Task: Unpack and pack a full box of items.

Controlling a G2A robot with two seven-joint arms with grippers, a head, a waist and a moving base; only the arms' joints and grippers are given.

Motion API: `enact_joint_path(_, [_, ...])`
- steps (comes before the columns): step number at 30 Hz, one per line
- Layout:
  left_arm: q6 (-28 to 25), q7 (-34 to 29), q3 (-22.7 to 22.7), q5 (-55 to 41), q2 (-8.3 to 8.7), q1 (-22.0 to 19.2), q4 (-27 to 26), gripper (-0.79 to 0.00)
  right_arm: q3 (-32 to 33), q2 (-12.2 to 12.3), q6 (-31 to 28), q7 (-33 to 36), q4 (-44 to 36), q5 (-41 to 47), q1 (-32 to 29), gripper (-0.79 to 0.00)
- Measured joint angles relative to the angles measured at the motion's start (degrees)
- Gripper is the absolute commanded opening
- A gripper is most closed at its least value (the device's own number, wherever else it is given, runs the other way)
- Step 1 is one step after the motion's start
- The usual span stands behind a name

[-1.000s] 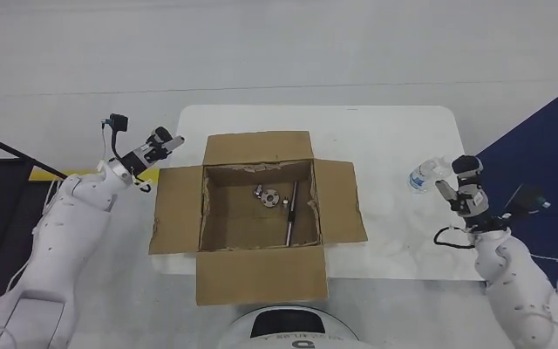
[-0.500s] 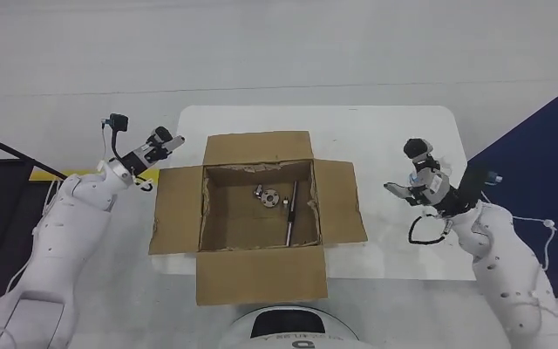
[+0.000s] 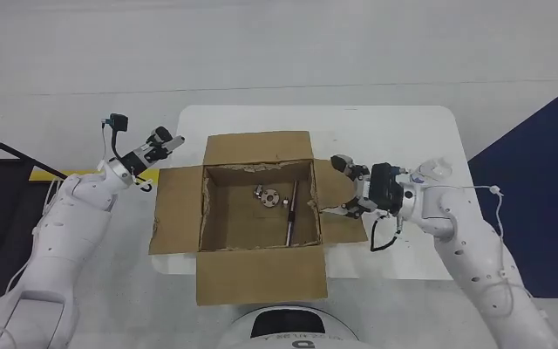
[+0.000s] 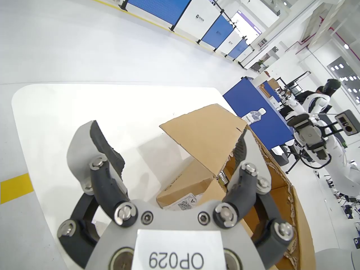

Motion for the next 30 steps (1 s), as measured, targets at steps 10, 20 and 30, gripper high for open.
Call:
enact_joint_path(10, [0.00, 0.00, 0.00, 0.00, 0.00, 0.00, 0.00, 0.000, -19.16, -3.88, 7.14, 25.64, 0.70, -0.27, 13.06, 0.000])
enact_joint_path(20, [0.00, 0.00, 0.00, 0.00, 0.00, 0.00, 0.00, 0.000, -34.94, -10.12, 12.92, 43.26, 15.54, 9.58, 28.33, -0.077])
enact_joint_path(30, [0.00, 0.00, 0.00, 0.00, 0.00, 0.00, 0.00, 0.000, -43.52, -15.63, 17.46, 42.67, 28.25, 8.73, 34.12, -0.203])
